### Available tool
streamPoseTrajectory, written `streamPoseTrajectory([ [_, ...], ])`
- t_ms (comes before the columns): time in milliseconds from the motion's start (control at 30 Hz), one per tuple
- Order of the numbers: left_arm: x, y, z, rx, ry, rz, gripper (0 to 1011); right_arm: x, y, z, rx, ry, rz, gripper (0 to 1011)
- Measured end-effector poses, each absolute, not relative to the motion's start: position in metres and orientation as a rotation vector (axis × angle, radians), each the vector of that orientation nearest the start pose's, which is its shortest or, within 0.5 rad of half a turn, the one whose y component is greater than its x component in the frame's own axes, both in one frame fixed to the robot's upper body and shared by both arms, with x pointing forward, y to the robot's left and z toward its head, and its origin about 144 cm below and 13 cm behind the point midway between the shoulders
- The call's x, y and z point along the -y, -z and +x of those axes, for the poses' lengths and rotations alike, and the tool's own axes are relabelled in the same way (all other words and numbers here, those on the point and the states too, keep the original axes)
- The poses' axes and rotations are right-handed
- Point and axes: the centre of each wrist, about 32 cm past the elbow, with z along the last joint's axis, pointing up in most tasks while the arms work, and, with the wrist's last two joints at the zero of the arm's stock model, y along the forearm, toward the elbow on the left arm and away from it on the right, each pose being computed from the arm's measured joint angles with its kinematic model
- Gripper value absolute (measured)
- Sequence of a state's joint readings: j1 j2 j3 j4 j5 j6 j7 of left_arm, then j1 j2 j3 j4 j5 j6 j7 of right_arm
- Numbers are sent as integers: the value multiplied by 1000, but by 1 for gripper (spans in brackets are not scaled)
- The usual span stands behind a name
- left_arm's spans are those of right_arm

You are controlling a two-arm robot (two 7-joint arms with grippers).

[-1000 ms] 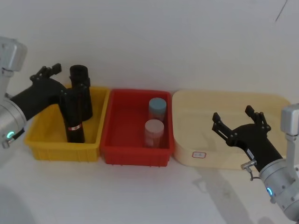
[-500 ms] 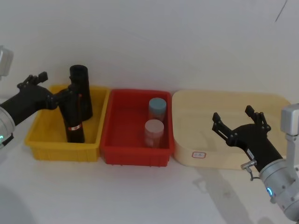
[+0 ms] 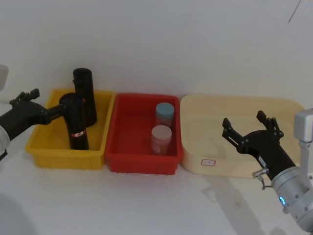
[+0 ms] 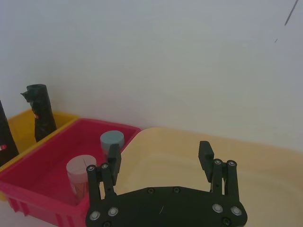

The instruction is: Pick up the garbage bag with the one hand and transfer it to the other hand.

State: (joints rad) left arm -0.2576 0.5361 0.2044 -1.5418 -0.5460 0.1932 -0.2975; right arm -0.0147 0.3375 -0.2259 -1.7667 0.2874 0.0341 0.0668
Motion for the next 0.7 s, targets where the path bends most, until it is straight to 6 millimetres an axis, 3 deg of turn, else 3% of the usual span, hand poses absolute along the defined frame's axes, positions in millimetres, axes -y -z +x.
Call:
streamPoseTrajectory([
  [700,-321,-1209,541,-85,-1071,62,1000,237,-1189,443,75,1229,26,999],
])
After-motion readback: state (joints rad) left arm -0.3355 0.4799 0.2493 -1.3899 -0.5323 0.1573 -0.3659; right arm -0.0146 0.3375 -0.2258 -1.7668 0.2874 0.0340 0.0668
